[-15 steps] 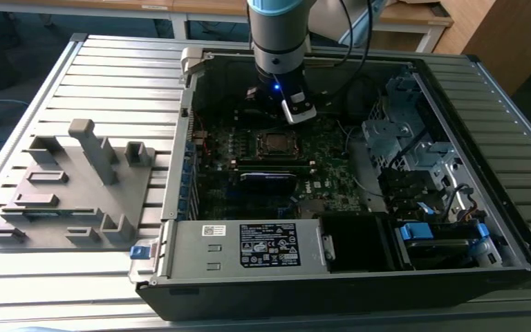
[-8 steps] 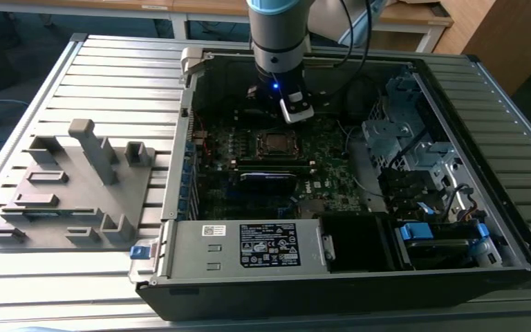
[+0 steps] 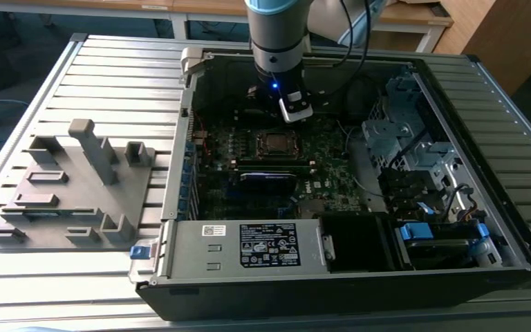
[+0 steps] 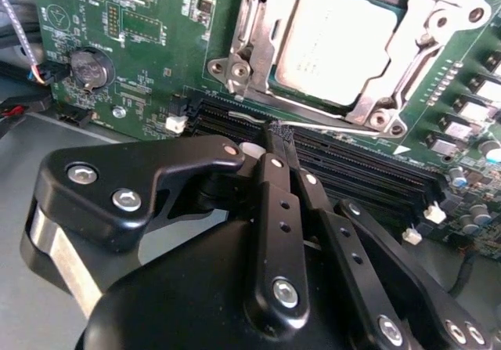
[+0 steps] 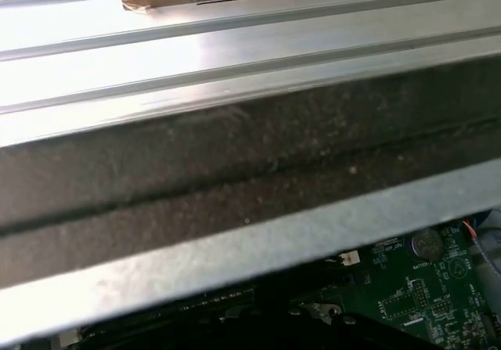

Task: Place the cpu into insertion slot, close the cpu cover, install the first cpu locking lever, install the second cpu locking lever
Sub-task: 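Install the first cpu locking lever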

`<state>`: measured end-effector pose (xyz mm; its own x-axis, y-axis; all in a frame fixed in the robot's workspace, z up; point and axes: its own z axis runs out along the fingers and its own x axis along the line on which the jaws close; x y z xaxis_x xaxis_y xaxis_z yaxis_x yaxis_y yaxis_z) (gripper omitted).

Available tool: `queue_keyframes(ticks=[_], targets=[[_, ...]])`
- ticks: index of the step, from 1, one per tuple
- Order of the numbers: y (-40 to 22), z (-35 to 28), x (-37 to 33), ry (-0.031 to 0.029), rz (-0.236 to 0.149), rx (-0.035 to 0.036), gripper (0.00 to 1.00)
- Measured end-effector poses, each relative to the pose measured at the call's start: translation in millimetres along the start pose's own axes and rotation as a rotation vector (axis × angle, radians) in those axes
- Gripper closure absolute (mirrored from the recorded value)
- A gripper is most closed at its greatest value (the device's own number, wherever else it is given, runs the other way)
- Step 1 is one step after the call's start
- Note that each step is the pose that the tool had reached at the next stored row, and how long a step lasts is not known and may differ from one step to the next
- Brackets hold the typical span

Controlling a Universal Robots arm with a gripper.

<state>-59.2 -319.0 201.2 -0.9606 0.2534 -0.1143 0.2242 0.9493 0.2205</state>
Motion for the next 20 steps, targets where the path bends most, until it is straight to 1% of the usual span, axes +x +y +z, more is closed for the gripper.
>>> queue_keyframes(ticks=[2, 3, 8, 12, 15, 17, 19, 20], targets=[[-0.2, 0.6, 0.4, -0.0142, -0.003, -0.0039, 0.90], [-0.2, 0.7, 0.5, -0.0178, -0.004, -0.0049, 0.90], [-0.3, 0.7, 0.7, -0.0184, -0.004, -0.0049, 0.90], [-1.2, 1.2, 3.7, -0.0210, -0.004, -0.0057, 0.90], [-1.8, 2.0, 5.5, -0.0277, -0.006, -0.0067, 0.90], [-2.4, 3.0, 6.7, -0.0350, -0.007, -0.0085, 0.90], [-2.7, 3.7, 7.8, -0.0407, -0.008, -0.0100, 0.90], [-2.8, 3.7, 8.0, -0.0411, -0.008, -0.0101, 0.90]])
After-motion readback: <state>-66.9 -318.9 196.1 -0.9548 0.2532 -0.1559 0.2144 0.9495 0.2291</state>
